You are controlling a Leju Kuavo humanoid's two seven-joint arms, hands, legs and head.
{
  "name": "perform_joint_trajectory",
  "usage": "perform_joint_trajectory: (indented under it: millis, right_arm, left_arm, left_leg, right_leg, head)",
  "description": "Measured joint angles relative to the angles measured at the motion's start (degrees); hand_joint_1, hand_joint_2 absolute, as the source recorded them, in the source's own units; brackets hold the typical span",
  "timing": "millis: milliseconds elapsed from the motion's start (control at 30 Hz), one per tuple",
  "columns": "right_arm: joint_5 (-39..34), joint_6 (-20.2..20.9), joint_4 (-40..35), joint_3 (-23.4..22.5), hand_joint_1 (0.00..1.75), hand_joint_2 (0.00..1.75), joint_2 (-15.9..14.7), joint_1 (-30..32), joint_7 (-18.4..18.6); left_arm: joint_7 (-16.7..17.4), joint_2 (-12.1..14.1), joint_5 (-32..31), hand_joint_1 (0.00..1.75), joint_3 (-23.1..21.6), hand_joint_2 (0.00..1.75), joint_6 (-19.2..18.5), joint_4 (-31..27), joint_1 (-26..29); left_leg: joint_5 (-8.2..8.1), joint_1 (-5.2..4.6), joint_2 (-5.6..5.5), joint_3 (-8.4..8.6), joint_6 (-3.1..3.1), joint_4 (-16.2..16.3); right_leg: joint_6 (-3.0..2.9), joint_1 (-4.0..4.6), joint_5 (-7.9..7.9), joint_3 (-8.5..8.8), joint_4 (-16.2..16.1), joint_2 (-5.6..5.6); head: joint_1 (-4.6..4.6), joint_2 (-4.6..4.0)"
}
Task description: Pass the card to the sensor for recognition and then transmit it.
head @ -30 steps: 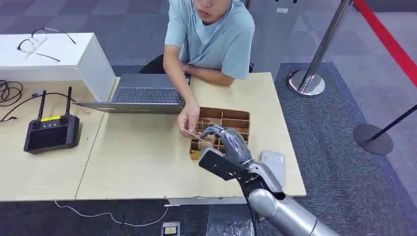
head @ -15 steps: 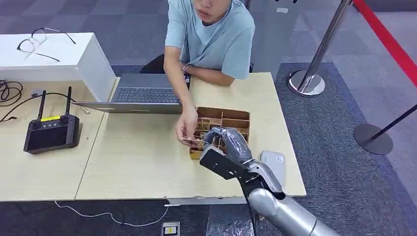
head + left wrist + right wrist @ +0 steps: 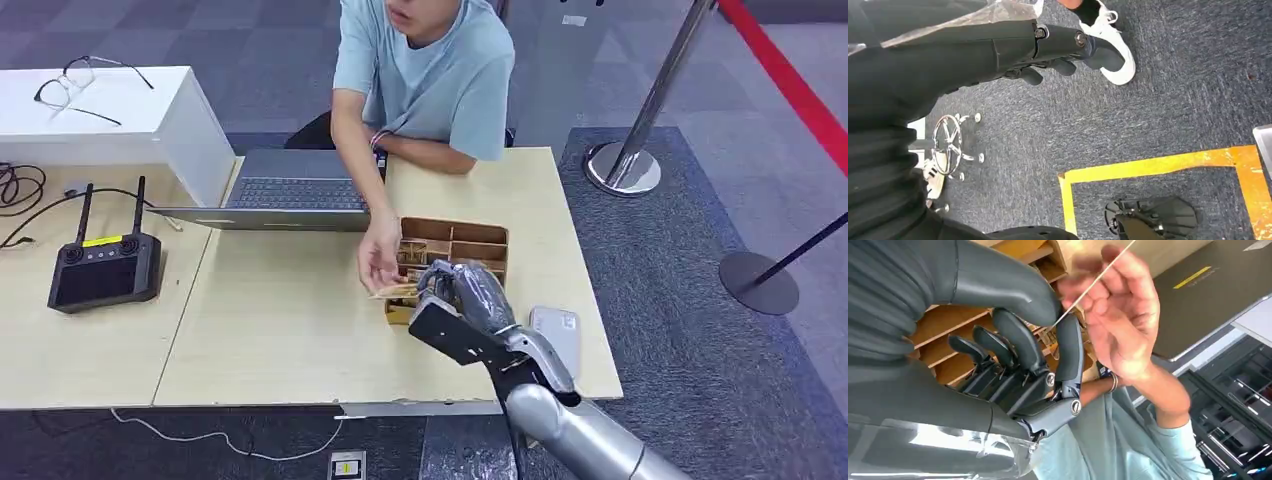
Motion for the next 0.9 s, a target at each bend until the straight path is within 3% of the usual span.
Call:
perform_joint_trajectory:
  millis: [900]
  right_arm:
    - [1.1, -0.7, -0.2, -2.1, 1.75, 1.75, -2.0, 1.8, 1.8]
  left_arm:
    - [-0.7, 0.0, 0.4, 0.0, -0.5, 1.75, 0.0, 0.0, 0.0]
  left_leg:
    - [0.0, 0.0, 0.0, -0.01, 0.0, 0.0]
  right_leg:
    - [0.0, 0.0, 0.0, -0.02, 0.0, 0.0]
  head:
    - [0.0, 0.0]
